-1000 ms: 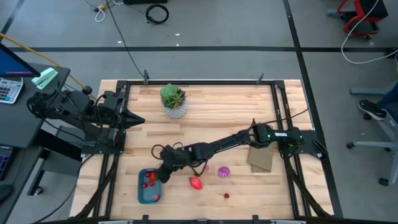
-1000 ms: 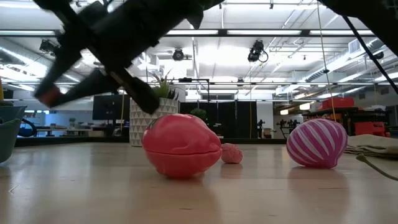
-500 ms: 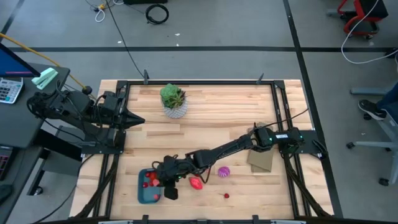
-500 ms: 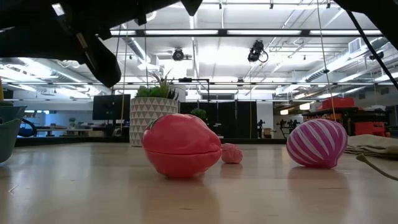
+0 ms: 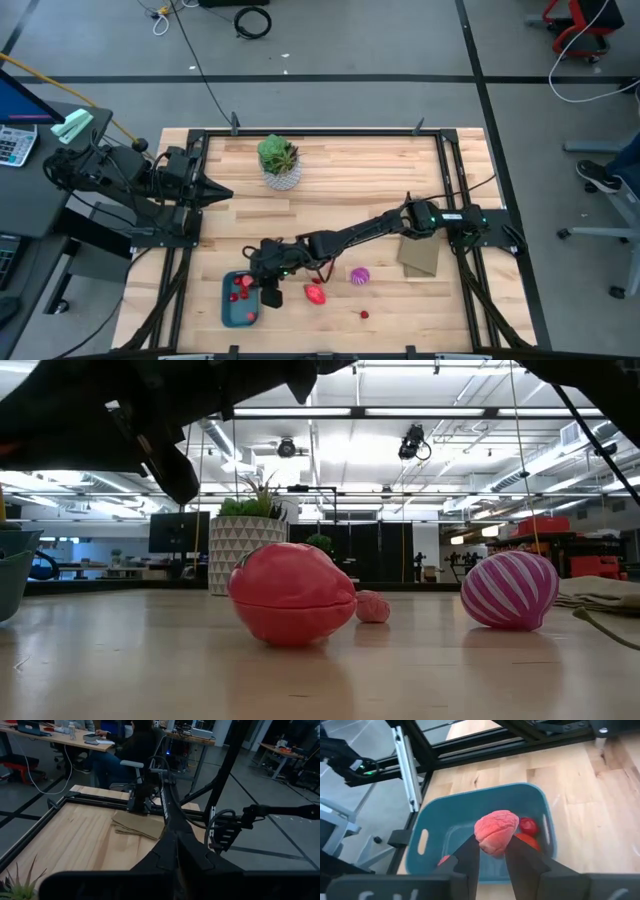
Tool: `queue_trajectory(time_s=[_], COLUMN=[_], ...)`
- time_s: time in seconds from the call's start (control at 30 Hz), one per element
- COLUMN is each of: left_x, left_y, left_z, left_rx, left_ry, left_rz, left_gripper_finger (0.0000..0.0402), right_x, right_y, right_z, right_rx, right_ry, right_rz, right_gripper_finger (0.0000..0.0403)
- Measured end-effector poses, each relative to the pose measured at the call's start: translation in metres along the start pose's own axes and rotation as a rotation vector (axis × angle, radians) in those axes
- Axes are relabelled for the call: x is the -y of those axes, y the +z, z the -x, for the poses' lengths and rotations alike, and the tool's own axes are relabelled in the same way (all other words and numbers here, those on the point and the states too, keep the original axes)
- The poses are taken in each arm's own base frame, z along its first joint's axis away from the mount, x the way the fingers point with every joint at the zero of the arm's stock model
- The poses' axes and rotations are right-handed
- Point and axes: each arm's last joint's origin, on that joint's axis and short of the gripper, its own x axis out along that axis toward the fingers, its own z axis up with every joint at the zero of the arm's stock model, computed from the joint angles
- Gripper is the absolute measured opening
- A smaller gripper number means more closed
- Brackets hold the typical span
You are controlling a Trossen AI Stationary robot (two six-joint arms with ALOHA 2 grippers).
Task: Pick and placing Produce into tupperware
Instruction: Put the left peach into the bin, then put the peach into the bin
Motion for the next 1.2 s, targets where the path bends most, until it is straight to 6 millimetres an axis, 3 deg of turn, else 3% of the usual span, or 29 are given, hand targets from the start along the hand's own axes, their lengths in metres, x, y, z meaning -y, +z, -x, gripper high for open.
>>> queue_trajectory(time_s=[0.6, 0.83, 1.0, 1.2], left_x=[0.0, 0.0, 0.0, 0.001], left_y=[0.0, 0.0, 0.0, 0.0], left_z=[0.0, 0.0, 0.0, -0.002], left_rx=[0.001, 0.001, 0.001, -0.003], left_ry=[0.0, 0.0, 0.0, 0.001], left_rz=[0.027, 0.061, 0.087, 0.085], left_gripper_finger=[0.0022, 0.0012, 0.0012, 0.0022], right_x=[0.01, 0.02, 0.022, 0.011], right_y=[0.004, 0.006, -0.001, -0.016], right_z=[0.001, 0.008, 0.033, 0.076], right_rx=[0.004, -0.041, -0.264, -0.565], right_ry=[-0.01, -0.044, -0.198, -0.433], right_rz=[-0.012, -0.227, -0.36, -0.473], right_gripper_finger=[0.0159, 0.0164, 0.0164, 0.0165])
